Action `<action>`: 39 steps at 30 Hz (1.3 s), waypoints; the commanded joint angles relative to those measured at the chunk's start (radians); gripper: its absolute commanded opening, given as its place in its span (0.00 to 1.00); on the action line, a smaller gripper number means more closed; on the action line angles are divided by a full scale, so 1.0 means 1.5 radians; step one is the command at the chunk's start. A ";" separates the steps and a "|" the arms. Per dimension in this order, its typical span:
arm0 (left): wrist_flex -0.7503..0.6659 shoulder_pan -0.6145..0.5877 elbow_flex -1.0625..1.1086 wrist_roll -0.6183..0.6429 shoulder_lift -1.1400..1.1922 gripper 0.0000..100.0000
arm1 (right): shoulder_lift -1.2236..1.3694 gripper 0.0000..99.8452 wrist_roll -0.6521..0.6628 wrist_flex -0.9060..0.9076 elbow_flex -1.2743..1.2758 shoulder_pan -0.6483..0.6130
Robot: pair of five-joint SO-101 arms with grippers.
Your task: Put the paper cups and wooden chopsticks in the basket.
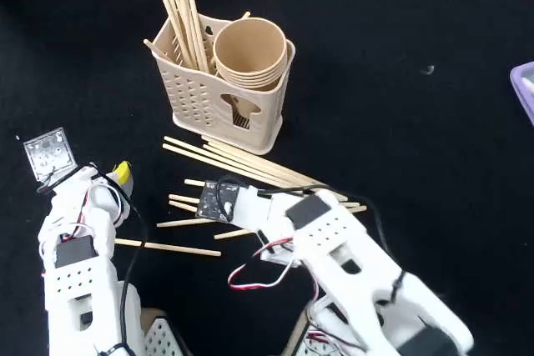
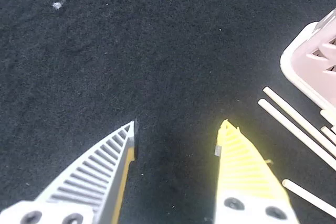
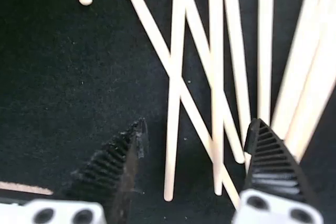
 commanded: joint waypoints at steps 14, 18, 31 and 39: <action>-0.011 -0.006 -0.011 -0.006 -0.008 0.25 | 0.047 0.01 0.004 -0.047 -0.012 -0.002; -0.011 -0.006 -0.011 -0.006 -0.008 0.25 | 0.047 0.01 0.003 -0.046 -0.011 -0.002; -0.011 -0.006 -0.011 -0.006 -0.008 0.25 | 0.047 0.17 -0.068 -0.037 -0.008 -0.010; -0.011 -0.006 -0.011 -0.006 -0.008 0.25 | 0.047 0.18 -0.085 -0.008 -0.015 -0.114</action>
